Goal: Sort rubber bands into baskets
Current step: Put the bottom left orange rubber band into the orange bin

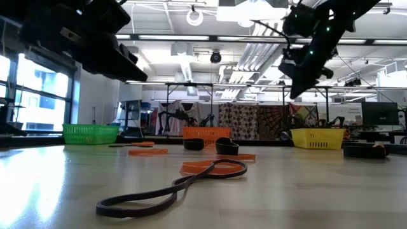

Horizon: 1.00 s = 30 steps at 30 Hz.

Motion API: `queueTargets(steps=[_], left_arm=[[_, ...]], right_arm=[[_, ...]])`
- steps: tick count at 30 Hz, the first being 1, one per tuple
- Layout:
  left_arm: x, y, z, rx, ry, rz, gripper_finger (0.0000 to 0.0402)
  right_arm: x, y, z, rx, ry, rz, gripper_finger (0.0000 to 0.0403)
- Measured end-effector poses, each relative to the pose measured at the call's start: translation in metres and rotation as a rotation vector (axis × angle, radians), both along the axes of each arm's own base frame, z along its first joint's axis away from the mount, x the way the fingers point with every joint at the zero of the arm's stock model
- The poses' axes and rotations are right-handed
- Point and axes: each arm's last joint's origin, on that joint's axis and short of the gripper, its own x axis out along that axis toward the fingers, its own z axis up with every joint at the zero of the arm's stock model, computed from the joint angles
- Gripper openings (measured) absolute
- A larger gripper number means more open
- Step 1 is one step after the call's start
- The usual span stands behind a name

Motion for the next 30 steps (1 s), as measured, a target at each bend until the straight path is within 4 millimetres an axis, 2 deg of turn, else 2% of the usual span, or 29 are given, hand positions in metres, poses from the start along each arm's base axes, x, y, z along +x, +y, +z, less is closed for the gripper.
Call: queueTargets(steps=[6, 13, 17, 23, 30], left_arm=[[0.002, -0.022, 0.016, 0.012, 0.168, -0.134, 0.0000], [-0.023, -0.053, 0.010, 0.033, 0.413, -0.255, 0.0000], [-0.040, -0.069, 0.005, 0.040, 0.507, -0.302, 0.0000], [-0.057, -0.091, 0.004, 0.034, 0.537, -0.352, 0.0003], [-0.069, -0.100, 0.003, 0.039, 0.538, -0.271, 0.0044]], right_arm=[[0.028, 0.027, 0.003, -0.040, -0.105, 0.147, 0.0001], [0.053, 0.063, 0.007, -0.105, -0.194, 0.279, 0.0000], [0.059, 0.081, 0.007, -0.138, -0.213, 0.302, 0.0000], [0.061, 0.099, 0.008, -0.157, -0.225, 0.341, 0.0000], [0.062, 0.107, 0.008, -0.152, -0.238, 0.354, 0.0000]])
